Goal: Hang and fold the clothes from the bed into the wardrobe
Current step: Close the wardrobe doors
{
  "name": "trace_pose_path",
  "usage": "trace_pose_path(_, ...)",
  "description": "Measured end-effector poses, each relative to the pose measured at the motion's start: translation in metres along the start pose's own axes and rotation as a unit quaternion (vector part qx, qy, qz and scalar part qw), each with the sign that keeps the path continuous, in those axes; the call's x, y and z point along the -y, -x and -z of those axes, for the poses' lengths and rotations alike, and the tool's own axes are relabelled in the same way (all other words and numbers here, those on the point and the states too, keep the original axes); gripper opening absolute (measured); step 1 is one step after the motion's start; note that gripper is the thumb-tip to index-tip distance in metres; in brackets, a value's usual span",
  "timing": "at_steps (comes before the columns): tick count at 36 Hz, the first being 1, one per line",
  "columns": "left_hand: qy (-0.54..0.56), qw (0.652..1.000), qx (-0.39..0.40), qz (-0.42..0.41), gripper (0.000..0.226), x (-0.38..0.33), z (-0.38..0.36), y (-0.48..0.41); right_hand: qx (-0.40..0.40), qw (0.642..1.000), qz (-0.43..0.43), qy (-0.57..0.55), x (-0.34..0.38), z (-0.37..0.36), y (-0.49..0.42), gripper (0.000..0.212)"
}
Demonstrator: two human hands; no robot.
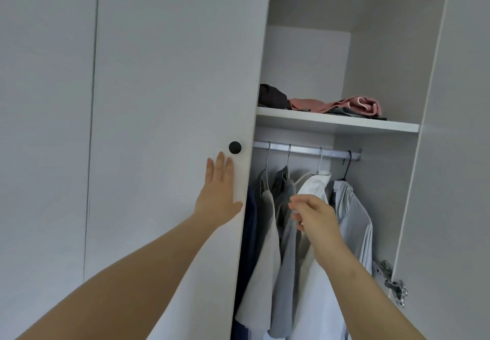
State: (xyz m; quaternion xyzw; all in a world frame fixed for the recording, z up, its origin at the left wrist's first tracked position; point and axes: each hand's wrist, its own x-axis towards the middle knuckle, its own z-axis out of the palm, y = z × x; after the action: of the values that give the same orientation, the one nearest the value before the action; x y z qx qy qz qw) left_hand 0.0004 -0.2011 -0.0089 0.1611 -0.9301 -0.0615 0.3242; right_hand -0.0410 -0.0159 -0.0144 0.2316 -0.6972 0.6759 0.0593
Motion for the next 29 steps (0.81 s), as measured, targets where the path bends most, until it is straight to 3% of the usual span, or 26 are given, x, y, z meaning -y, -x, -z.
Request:
trace_pose_path(5, -0.014, 1.0, 0.027, 0.003, 0.097, 0.002, 0.008, 0.002, -0.004, 1.0, 0.004, -0.005, 0.005, 0.007, 0.009, 0.017)
trace_pose_path(8, 0.007, 1.0, -0.005, -0.005, 0.087, -0.011, 0.017, 0.01, -0.012, 1.0, 0.019, 0.004, 0.012, 0.017, 0.017, 0.018)
trace_pose_path(13, 0.124, 0.989, -0.005, -0.086, 0.067, -0.057, 0.039, 0.03, -0.042, 0.997, 0.061, 0.015, 0.033, 0.042, 0.038, 0.021)
trace_pose_path(17, 0.242, 0.961, -0.002, -0.136, 0.051, -0.098, 0.055, 0.046, -0.102, 0.986, 0.128, 0.044, 0.05, 0.073, 0.058, 0.026)
trace_pose_path(24, 0.37, 0.907, -0.024, -0.202, 0.032, -0.17, 0.062, 0.069, -0.214, 0.936, 0.227, 0.165, 0.084, 0.142, 0.106, 0.027)
trace_pose_path(29, 0.414, 0.881, -0.019, -0.229, 0.028, -0.226, 0.067, 0.089, -0.319, 0.884, 0.241, 0.243, 0.101, 0.189, 0.141, 0.023)
